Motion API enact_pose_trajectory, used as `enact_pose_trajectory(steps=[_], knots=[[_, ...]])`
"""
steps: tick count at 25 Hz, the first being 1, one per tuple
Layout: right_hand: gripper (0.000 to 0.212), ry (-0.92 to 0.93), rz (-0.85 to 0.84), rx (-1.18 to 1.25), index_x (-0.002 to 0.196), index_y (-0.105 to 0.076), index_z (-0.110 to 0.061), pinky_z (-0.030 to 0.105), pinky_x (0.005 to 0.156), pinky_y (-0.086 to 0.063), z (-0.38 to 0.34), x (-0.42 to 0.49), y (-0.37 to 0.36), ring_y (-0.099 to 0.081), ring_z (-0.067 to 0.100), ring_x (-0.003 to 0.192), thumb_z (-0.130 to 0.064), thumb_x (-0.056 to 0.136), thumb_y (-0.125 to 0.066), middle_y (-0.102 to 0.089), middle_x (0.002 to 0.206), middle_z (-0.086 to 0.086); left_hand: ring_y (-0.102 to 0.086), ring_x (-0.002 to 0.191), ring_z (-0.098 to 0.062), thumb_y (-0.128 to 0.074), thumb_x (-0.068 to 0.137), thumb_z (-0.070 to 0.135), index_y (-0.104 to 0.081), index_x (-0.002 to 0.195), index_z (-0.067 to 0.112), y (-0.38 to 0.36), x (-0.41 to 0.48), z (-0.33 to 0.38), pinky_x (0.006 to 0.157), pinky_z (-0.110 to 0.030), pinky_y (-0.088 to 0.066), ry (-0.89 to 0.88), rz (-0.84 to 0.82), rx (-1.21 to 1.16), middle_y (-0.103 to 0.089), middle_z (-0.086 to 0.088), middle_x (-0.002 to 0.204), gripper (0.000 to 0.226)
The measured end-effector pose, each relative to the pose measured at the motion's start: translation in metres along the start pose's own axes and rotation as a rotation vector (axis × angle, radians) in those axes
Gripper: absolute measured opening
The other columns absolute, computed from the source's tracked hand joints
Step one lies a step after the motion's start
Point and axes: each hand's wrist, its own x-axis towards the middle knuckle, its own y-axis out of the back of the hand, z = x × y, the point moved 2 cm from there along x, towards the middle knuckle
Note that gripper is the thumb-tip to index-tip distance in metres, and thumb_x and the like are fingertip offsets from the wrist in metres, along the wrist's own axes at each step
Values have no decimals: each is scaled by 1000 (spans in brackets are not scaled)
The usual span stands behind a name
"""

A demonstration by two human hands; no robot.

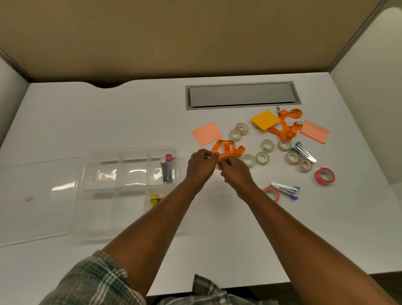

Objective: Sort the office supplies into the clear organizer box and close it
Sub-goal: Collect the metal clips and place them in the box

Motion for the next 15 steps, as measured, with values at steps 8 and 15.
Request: enact_pose_trajectory(steps=[8,15], knots=[[24,85,178,-312,109,-70,-14,31,88,-46,82,35,127,-63,25,108,-28,93,-60,-71,112,7,-61,99,-20,-63,90,37,-67,103,13,-125,-9,16,81,-34,-47,-132,-133,205,-68,-5,105,27],[44,104,264,-642,133,-57,-14,42,100,-45,122,85,211,-52,35,121,-22,89,-62,-52,136,15,-53,111,-28,-60,88,35,-57,128,24,-209,-20,18,89,-40,-45,-518,-316,846,-56,-6,121,41]])
